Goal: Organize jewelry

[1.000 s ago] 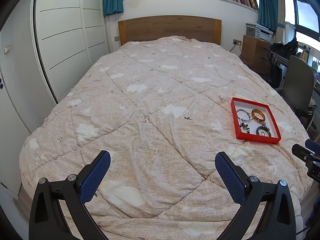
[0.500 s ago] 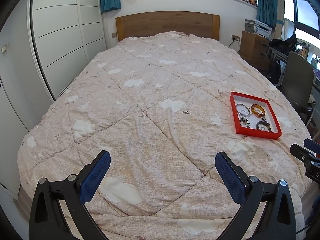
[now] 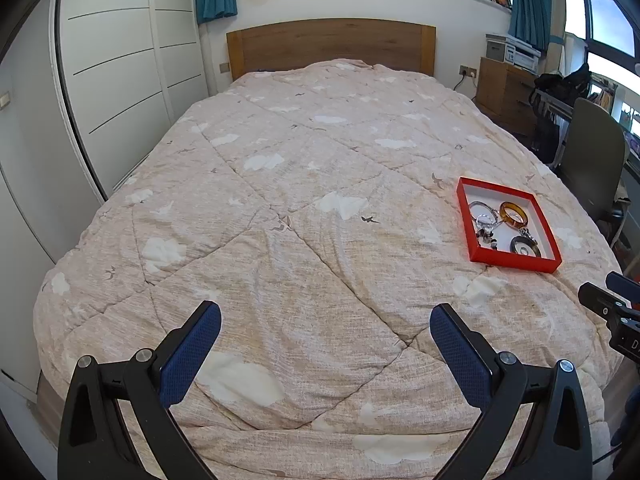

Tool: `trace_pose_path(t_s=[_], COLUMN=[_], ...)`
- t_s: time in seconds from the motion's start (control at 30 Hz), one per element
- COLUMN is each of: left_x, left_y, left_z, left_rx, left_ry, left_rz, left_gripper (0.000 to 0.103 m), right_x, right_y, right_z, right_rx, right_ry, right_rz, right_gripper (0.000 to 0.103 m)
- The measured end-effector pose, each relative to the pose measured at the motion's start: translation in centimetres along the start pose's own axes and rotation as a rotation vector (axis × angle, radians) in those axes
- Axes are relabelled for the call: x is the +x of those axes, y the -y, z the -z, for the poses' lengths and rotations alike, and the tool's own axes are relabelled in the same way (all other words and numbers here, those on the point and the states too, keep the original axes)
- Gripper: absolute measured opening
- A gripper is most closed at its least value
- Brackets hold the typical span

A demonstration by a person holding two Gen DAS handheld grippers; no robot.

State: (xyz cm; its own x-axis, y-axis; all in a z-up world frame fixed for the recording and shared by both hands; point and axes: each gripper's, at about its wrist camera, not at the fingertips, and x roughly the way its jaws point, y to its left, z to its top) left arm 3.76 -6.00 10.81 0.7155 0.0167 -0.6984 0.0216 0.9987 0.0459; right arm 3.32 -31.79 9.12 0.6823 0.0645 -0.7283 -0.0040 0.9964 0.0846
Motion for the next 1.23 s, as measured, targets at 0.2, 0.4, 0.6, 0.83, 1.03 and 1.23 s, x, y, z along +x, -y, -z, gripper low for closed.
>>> trace_pose_path(t_s=[0.2,0.4,0.6,0.83,1.03,1.23], left_x=[-0.01,0.02,0.05,0.11,0.11,0.09], left_y=[0.08,0.13,0.06,-0.05,-0.04,-0.07], left_z=[-0.02,0.04,0.15,0.31,0.28,0.30], left_rx=[0.001,0.001,0.001,0.000,-0.001,-0.001], left_ry=[-0.001,-0.003,-0.006,-0.010,-0.010,-0.009], left_rz=[0.000,0.001,0.007,0.014,0.013,0.013], left_gripper=[0.103,0.103,0.103,0.103,0.103,0.103], right_x=[0.00,0.10,0.09,0.05,0.01,-0.02], right_y=[-0.04,-0.09,-0.18,-0.26,-0.37,-0.41], right_z=[0.00,0.31,0.26,0.31,0.41,0.35], right_rx=[0.000,-0.004,-0.004,-0.005,-0.009,-0.007], right_ry=[-0.001,-0.003,-0.004,-0.004,-0.002,-0.003], right_rz=[0.000,-0.003,-0.002,-0.003,-0.003,-0.002], right_gripper=[0.070,0.070,0.070,0.070,0.070,0.070])
